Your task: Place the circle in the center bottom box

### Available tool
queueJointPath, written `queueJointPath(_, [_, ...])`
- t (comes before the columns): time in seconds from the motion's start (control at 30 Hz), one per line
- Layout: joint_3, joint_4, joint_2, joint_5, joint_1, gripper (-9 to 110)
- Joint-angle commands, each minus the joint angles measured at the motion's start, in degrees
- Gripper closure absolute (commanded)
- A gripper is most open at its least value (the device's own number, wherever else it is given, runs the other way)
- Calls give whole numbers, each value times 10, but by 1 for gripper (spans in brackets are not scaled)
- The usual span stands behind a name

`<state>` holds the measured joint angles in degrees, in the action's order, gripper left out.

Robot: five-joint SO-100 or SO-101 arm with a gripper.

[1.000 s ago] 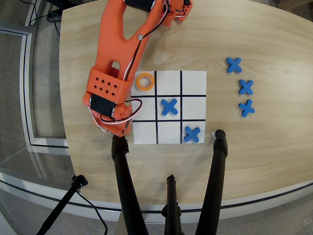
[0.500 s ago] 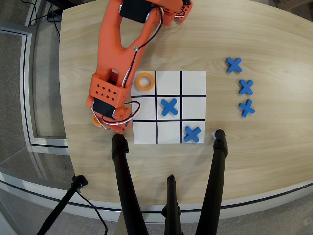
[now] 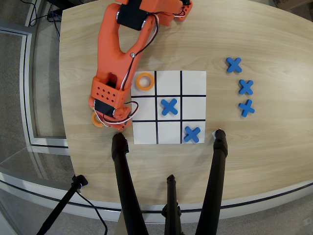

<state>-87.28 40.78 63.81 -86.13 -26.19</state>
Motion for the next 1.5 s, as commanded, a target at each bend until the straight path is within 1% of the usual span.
queueJointPath(0.0, [-4, -5, 3, -4, -7, 85])
queueJointPath(0.3, [-32, 5, 7, -4, -10, 85])
queueJointPath(1.47, [-24, 180, 31, -4, 1, 85])
